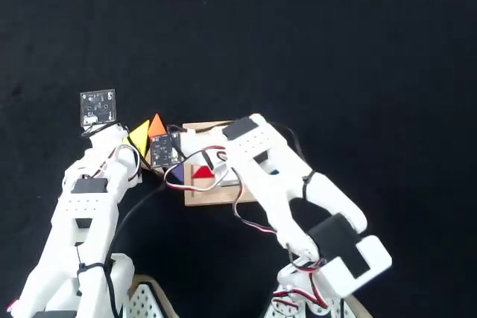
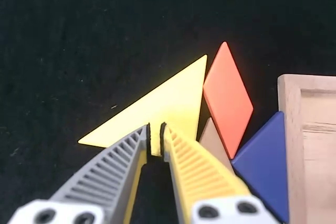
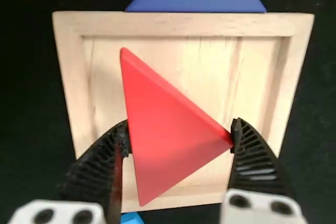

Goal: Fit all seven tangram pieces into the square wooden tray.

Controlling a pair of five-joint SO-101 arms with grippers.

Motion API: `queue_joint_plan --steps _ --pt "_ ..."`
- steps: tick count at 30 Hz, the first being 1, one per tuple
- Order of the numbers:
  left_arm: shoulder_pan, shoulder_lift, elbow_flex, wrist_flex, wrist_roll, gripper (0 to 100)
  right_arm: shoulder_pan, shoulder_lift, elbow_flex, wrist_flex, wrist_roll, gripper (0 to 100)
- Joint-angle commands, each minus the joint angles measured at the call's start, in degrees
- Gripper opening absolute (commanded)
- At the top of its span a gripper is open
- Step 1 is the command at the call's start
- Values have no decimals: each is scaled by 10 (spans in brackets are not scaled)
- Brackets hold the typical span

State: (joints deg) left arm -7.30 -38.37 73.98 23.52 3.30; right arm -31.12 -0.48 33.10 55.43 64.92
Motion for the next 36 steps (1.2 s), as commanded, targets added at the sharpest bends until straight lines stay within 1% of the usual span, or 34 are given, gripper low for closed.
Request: queue_joint_plan --steps 1,10,19,21,25,27,34,36 --pt "-3 -7 -7 -10 5 65 3 9 -37 -9 6 198" --pt "-2 -7 -7 -10 5 65 2 46 -56 -10 6 198" --pt "-2 -7 -7 -10 5 65 2 50 -46 4 5 207" --pt "-2 -7 -7 -10 5 65 1 50 -44 7 4 243" --pt "-2 -7 -7 -10 5 65 4 50 -42 7 2 362" --pt "-2 -7 -7 -10 5 65 4 50 -42 17 -4 398" --pt "-2 -7 -7 -10 5 65 4 44 -48 47 -4 406" --pt "-1 -7 -7 -10 5 65 20 40 -70 48 -7 384"
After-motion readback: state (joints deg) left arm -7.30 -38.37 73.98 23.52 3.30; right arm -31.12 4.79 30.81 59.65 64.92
